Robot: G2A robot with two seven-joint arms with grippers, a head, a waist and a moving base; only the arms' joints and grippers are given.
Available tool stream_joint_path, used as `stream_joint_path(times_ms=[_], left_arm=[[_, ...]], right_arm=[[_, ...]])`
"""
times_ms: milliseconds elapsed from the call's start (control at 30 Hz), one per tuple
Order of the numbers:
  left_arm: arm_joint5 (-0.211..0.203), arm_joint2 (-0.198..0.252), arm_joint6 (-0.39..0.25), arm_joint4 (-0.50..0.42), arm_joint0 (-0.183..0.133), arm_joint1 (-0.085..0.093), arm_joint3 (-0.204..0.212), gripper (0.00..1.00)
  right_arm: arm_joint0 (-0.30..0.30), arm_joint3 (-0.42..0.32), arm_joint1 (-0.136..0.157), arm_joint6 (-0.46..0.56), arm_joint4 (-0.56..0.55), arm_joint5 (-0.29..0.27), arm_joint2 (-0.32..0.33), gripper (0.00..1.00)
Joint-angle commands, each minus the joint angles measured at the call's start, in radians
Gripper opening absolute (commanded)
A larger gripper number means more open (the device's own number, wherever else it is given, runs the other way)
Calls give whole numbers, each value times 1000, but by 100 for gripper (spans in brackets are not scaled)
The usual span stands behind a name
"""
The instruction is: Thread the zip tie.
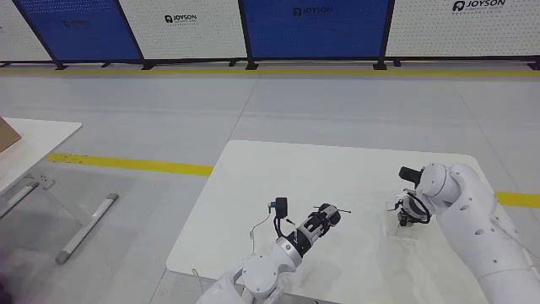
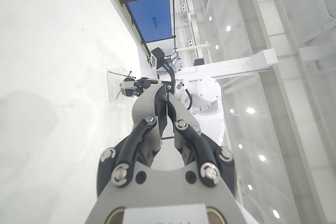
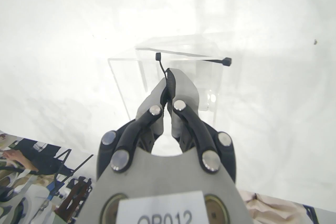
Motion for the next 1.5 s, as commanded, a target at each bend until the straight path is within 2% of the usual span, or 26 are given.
stream_joint_path(times_ms=[0, 233, 333, 433, 533, 633, 700, 1133, 1167, 1267, 1333, 1467], left_arm=[[0, 0, 0, 0, 0, 0, 0, 0], [0, 0, 0, 0, 0, 0, 0, 0], [0, 0, 0, 0, 0, 0, 0, 0], [0, 0, 0, 0, 0, 0, 0, 0], [0, 0, 0, 0, 0, 0, 0, 0], [0, 0, 0, 0, 0, 0, 0, 0], [0, 0, 0, 0, 0, 0, 0, 0], [0, 0, 0, 0, 0, 0, 0, 0], [0, 0, 0, 0, 0, 0, 0, 0], [0, 0, 0, 0, 0, 0, 0, 0], [0, 0, 0, 0, 0, 0, 0, 0], [0, 0, 0, 0, 0, 0, 0, 0]], right_arm=[[-12, -21, 3, 7, -9, 0, 11, 0], [-102, -170, 35, 11, -45, 0, 91, 0], [-160, -259, 53, 1, -55, 0, 165, 0], [-244, -370, 67, -34, -61, 0, 260, 0], [-322, -472, 71, -86, -27, 0, 342, 0], [-382, -545, 71, -134, 34, 0, 396, 0], [-399, -566, 72, -129, 71, -13, 406, 0], [-399, -566, 72, -129, 71, -13, 406, 0], [-410, -575, 71, -163, 80, -22, 408, 0], [-483, -659, 76, -257, 138, -67, 459, 0], [-555, -733, 82, -290, 221, -99, 525, 0], [-675, -827, 87, -380, 352, -160, 625, 0]])
